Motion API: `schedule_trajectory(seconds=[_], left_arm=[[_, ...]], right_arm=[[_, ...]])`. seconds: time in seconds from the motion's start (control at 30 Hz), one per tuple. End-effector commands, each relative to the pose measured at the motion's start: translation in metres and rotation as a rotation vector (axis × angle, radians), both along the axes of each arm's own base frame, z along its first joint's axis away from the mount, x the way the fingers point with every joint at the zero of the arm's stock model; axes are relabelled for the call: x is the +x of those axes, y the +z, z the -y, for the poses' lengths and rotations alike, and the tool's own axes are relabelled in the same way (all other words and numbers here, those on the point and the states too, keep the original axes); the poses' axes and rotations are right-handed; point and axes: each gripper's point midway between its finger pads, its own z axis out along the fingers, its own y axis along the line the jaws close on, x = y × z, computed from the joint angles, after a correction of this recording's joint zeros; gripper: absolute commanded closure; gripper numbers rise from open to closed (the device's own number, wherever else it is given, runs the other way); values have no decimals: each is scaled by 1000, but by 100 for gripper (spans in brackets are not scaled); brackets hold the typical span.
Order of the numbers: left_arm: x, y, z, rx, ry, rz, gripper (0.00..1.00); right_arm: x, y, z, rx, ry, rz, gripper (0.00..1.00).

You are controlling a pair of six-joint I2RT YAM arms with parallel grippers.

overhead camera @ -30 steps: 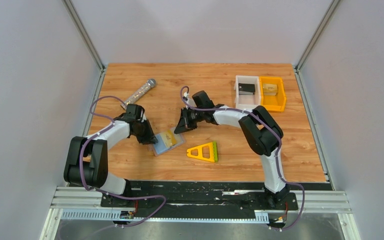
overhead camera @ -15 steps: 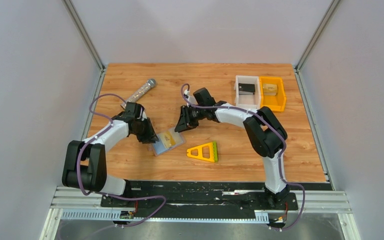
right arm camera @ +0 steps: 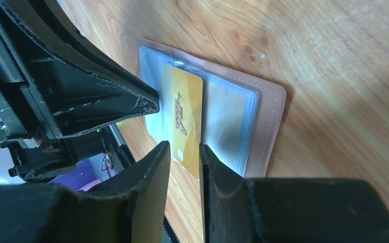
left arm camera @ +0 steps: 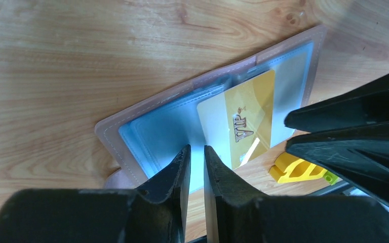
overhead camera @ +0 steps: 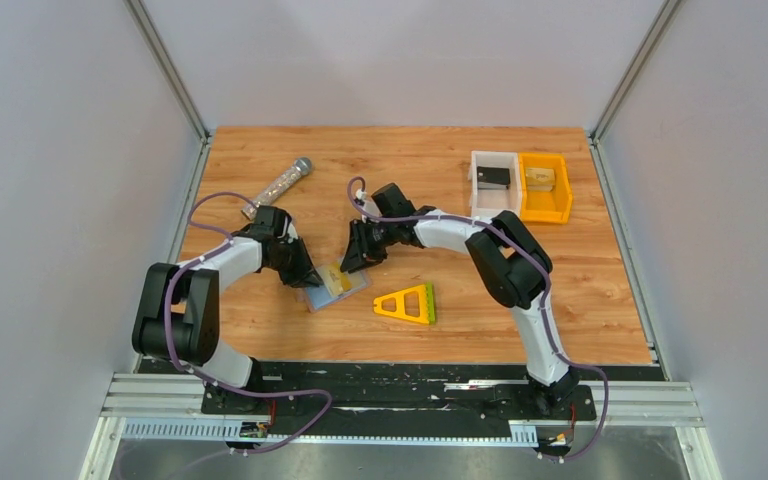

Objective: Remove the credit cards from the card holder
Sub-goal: Remove the credit card from the card holder.

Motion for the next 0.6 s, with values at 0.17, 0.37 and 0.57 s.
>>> schedule_trajectory(seconds=[0.17, 0.37, 0.57], left_arm=[[-2, -15, -3, 26, 8, -25, 77], [-4, -18, -3, 22, 8, -29, 77], [-5, -19, -3, 20, 9, -29, 77]], right_arm=[[7, -4, -13, -3, 8, 17, 68], [3, -11, -17, -10, 23, 7, 68], [0, -20, -21, -31, 35, -2, 68]])
